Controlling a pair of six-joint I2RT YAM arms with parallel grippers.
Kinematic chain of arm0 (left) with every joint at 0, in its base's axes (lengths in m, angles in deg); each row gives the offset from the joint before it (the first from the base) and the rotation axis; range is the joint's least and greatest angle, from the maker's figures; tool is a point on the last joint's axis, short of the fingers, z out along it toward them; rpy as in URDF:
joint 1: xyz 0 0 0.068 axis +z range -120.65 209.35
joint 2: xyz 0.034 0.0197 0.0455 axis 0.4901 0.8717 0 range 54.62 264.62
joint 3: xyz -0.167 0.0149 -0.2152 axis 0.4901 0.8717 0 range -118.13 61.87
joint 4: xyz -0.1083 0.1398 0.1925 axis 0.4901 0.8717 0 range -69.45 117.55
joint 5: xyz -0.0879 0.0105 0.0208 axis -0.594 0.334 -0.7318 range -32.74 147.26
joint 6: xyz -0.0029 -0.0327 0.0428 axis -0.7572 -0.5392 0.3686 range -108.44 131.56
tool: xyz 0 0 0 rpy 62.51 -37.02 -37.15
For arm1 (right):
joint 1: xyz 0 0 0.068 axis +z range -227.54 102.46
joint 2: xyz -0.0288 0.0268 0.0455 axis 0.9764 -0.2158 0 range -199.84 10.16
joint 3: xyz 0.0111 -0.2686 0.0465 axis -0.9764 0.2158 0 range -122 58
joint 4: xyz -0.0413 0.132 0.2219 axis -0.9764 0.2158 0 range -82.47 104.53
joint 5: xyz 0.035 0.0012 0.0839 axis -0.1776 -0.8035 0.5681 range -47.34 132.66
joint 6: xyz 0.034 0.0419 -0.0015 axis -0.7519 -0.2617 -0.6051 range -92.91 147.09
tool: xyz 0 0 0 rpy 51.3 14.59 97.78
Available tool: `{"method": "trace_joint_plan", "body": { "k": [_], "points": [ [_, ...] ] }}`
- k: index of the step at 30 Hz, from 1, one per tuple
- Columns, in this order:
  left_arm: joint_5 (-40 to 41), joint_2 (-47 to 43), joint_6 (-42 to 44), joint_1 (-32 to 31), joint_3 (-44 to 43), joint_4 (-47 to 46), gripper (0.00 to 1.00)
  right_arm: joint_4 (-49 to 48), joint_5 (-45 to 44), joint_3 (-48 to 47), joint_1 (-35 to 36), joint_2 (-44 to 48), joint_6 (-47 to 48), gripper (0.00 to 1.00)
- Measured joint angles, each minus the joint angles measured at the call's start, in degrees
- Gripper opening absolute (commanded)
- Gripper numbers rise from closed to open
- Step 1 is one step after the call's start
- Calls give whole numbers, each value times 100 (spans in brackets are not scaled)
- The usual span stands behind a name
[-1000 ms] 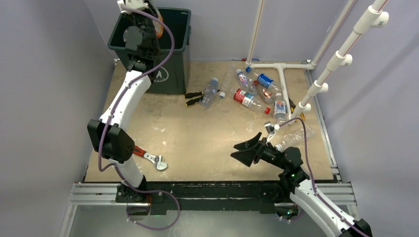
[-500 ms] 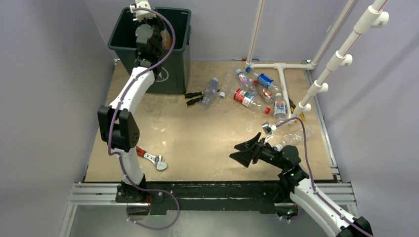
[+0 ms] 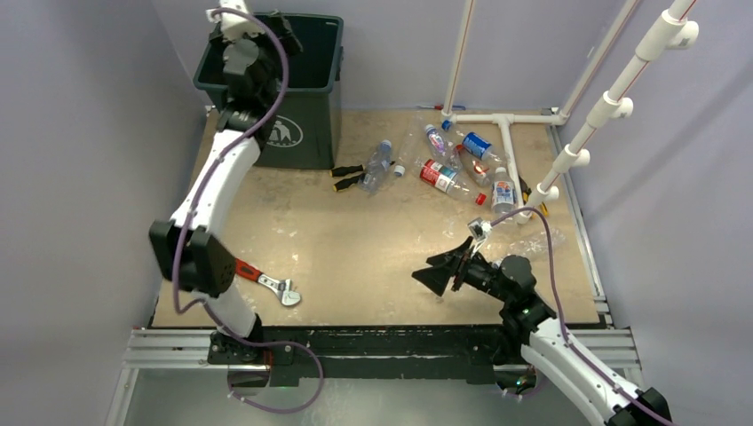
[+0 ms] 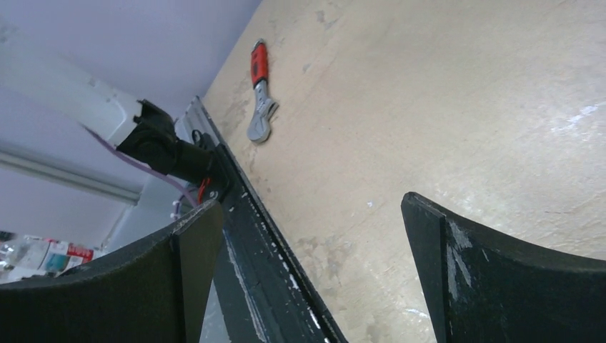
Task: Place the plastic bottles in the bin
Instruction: Place the plastic bottle in the trash bin.
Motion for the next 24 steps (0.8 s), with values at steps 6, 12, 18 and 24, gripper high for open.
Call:
{"method": "trace_joint_plan", "body": {
  "k": [6, 12, 18, 24],
  "points": [
    [-404, -2203, -1043, 2, 984, 981, 99, -205, -435, -98, 0, -557, -160, 99],
    [-1375, -4249, -1596, -50, 2568, 1937, 99, -356, -1001, -643, 0, -1604, -299, 99],
    [-1305, -5069, -1478, -761, 4103, 3506, 99, -339, -1803, -1121, 11, -2059, 9, 99],
    [-1169, -5438, -1471, -1093, 5313, 4103, 99, 96, -3049, -2197, 546, -3158, 409, 99]
  ]
}}
